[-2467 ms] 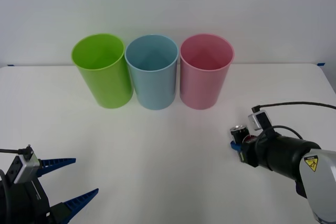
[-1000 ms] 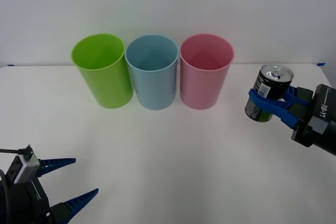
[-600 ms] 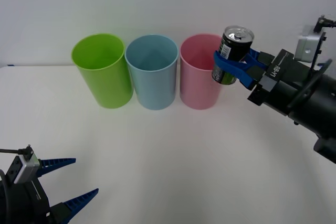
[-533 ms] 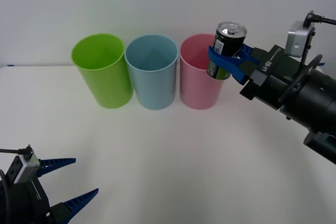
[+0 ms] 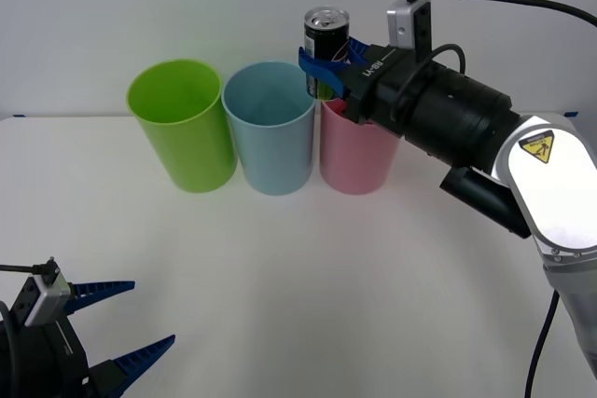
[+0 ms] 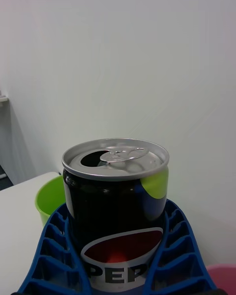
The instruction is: Put cans in the blue bin and PET bottles in the pink bin and trash in the green bin.
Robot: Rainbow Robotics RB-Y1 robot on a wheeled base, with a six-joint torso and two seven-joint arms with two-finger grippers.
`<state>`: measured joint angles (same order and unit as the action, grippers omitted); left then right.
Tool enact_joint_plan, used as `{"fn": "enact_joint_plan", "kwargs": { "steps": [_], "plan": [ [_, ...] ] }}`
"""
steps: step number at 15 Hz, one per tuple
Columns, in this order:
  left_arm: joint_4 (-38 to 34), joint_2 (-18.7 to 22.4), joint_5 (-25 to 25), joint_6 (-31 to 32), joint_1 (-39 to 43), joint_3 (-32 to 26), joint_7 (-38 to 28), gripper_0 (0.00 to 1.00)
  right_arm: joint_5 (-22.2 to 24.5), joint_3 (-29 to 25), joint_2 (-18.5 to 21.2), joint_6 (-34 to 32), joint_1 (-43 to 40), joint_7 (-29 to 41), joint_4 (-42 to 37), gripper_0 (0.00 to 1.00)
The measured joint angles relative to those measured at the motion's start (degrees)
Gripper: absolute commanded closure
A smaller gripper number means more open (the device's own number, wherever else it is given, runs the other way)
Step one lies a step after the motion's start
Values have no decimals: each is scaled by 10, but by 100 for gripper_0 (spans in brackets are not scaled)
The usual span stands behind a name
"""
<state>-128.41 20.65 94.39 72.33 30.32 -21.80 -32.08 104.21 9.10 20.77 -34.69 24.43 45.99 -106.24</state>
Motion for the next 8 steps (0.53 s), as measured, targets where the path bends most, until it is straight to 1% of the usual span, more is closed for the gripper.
{"fn": "enact_joint_plan", "kwargs": {
  "steps": [2,4,6,8],
  "plan": [
    [0,0,0,0,0,0,0,0,55,13,-11,1,33,35,25,100],
    [0,0,0,0,0,0,0,0,106,20,-33,0,64,52,61,100],
    [0,0,0,0,0,0,0,0,137,23,-54,0,91,53,103,100],
    [0,0,0,0,0,0,0,0,156,25,-72,0,121,53,148,100]
  ]
}}
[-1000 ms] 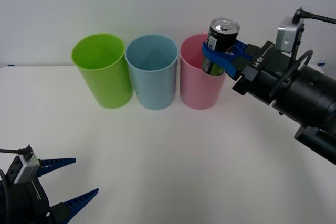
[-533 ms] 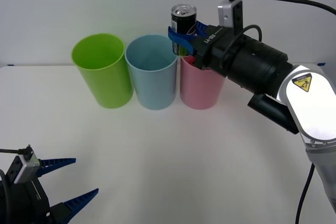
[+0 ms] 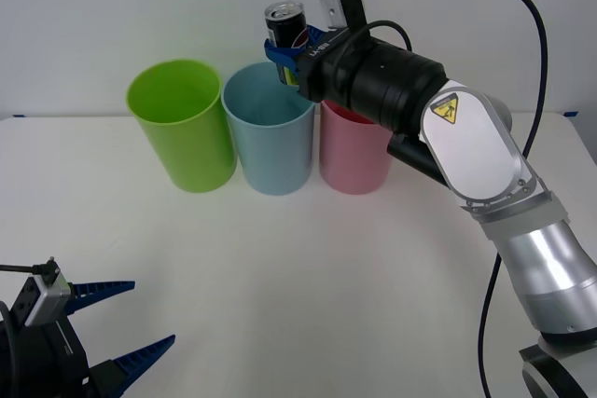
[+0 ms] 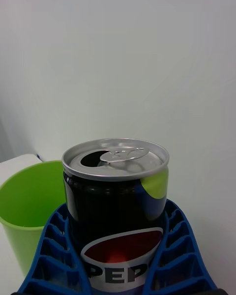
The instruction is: Put cans in the blue bin and PET bottles in the pink bin and trash in the green bin.
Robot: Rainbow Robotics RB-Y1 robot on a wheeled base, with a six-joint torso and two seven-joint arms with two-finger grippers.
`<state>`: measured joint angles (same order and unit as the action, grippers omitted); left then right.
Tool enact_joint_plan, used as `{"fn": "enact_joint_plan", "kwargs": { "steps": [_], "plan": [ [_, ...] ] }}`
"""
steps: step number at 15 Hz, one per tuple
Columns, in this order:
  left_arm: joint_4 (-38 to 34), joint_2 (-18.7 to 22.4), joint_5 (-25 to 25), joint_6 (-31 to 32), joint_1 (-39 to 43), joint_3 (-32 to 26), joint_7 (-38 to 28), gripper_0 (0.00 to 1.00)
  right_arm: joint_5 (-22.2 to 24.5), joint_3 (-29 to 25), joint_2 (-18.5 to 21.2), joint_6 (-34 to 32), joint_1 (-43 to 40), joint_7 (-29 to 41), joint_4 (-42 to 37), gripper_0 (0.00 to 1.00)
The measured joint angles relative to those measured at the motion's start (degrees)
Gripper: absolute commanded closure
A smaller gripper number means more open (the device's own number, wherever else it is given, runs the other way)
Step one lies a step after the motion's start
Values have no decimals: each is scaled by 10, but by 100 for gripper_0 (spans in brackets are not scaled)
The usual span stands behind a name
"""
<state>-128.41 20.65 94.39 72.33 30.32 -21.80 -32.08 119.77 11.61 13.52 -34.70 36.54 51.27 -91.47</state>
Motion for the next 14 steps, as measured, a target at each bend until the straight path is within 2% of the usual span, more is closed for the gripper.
{"fn": "enact_joint_plan", "kwargs": {
  "steps": [6,14],
  "plan": [
    [0,0,0,0,0,0,0,0,50,3,-38,6,53,2,96,100],
    [0,0,0,0,0,0,0,0,60,27,-44,30,79,5,156,100]
  ]
}}
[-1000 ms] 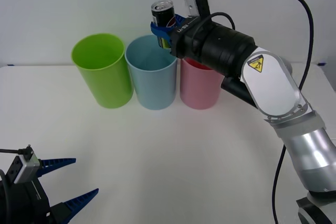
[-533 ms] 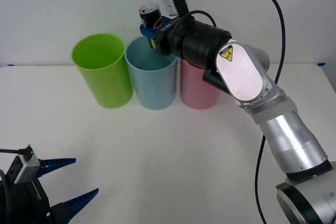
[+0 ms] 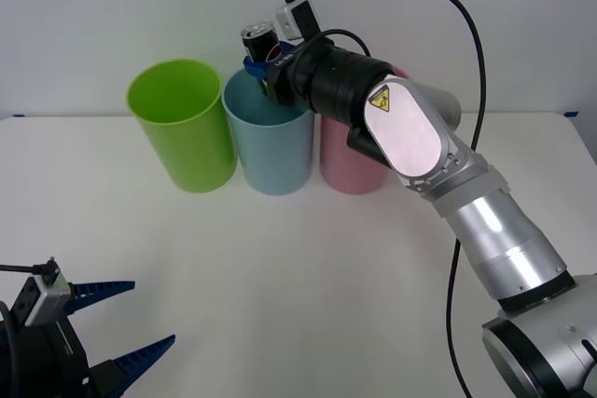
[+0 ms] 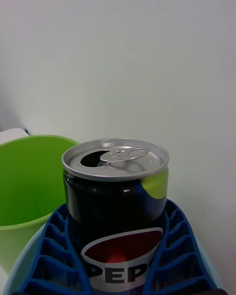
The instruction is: Put cans in the blue bin and PET bottles in the pink bin and trash in the green bin.
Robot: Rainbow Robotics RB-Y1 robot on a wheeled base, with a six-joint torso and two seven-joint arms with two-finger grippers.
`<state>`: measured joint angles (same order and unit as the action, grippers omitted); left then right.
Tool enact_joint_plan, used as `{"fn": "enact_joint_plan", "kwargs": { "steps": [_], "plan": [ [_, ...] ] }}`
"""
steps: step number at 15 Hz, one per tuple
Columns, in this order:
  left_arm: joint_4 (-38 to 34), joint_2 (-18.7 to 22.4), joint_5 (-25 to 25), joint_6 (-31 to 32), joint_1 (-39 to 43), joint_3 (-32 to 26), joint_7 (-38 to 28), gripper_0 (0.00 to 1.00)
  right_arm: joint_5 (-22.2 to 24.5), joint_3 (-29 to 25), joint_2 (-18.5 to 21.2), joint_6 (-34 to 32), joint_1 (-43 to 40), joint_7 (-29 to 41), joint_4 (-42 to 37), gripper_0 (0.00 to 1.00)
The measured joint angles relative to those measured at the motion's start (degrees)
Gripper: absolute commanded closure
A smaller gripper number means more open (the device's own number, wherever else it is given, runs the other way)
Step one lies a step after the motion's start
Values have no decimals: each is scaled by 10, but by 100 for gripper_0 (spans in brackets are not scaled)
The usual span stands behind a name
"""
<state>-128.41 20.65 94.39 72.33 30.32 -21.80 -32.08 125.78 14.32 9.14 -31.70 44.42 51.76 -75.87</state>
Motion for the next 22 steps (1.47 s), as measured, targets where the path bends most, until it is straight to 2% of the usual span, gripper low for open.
{"fn": "enact_joint_plan", "kwargs": {
  "steps": [1,2,3,4,11,15,18,22],
  "plan": [
    [0,0,0,0,0,0,0,0,0,1,-1,2,2,0,4,82],
    [0,0,0,0,0,0,0,0,0,1,-2,5,4,0,7,41],
    [0,0,0,0,0,0,0,0,-1,1,-3,10,4,1,10,18],
    [0,0,0,0,0,0,0,0,-3,2,-5,14,4,2,12,14],
    [0,0,0,0,0,0,0,0,-5,3,-5,16,4,0,14,11],
    [0,0,0,0,0,0,0,0,-15,1,-2,15,9,3,14,5],
    [0,0,0,0,0,0,0,0,-98,-8,43,-25,19,9,-40,4],
    [0,0,0,0,0,0,0,0,-212,-33,137,-57,-43,20,-191,4]
  ]
}}
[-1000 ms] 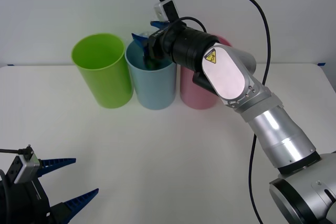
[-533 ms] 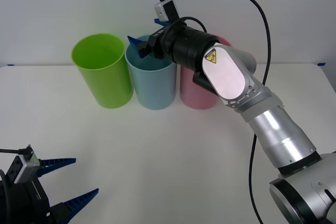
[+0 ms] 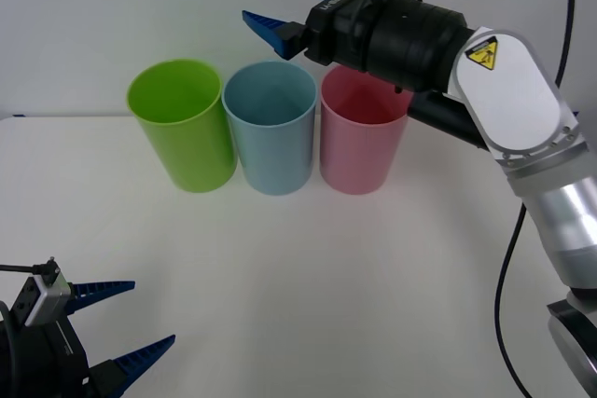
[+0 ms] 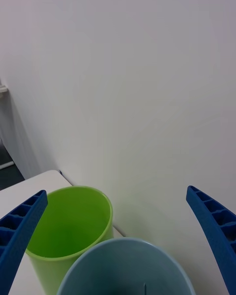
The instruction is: Put cans in the blue bin and PET bottles in the pink bin and trash in the green bin.
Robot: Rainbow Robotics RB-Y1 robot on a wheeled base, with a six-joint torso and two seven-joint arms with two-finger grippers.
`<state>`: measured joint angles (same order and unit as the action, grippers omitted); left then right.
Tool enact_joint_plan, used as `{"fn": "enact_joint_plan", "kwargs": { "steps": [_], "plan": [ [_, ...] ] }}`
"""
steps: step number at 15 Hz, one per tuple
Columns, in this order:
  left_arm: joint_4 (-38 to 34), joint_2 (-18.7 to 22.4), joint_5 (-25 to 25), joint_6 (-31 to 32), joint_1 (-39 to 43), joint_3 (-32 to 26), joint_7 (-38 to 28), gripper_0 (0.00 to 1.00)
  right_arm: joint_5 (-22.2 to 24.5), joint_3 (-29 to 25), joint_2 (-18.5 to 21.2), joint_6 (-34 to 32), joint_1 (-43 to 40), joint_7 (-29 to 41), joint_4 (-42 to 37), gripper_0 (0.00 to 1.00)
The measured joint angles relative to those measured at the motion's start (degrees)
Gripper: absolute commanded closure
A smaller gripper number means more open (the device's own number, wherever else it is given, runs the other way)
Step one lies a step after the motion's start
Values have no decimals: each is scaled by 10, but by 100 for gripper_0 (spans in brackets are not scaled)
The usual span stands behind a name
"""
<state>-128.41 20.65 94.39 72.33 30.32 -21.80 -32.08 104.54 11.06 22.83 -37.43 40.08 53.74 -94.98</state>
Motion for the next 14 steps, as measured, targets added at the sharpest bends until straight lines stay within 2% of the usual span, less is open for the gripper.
{"fn": "enact_joint_plan", "kwargs": {
  "steps": [4,6,8,11,14],
  "plan": [
    [0,0,0,0,0,0,0,0,-66,-59,58,-7,-142,-12,-152,4],
    [0,0,0,0,0,0,0,0,-93,-122,58,-45,-219,-23,-221,4],
    [0,0,0,0,0,0,0,0,-136,-189,49,-87,-299,-69,-273,4],
    [0,0,0,0,0,0,0,0,-230,-267,34,-153,-392,-172,-290,3],
    [0,0,0,0,0,0,0,0,-295,-330,18,-219,-476,-265,-290,1]
  ]
}}
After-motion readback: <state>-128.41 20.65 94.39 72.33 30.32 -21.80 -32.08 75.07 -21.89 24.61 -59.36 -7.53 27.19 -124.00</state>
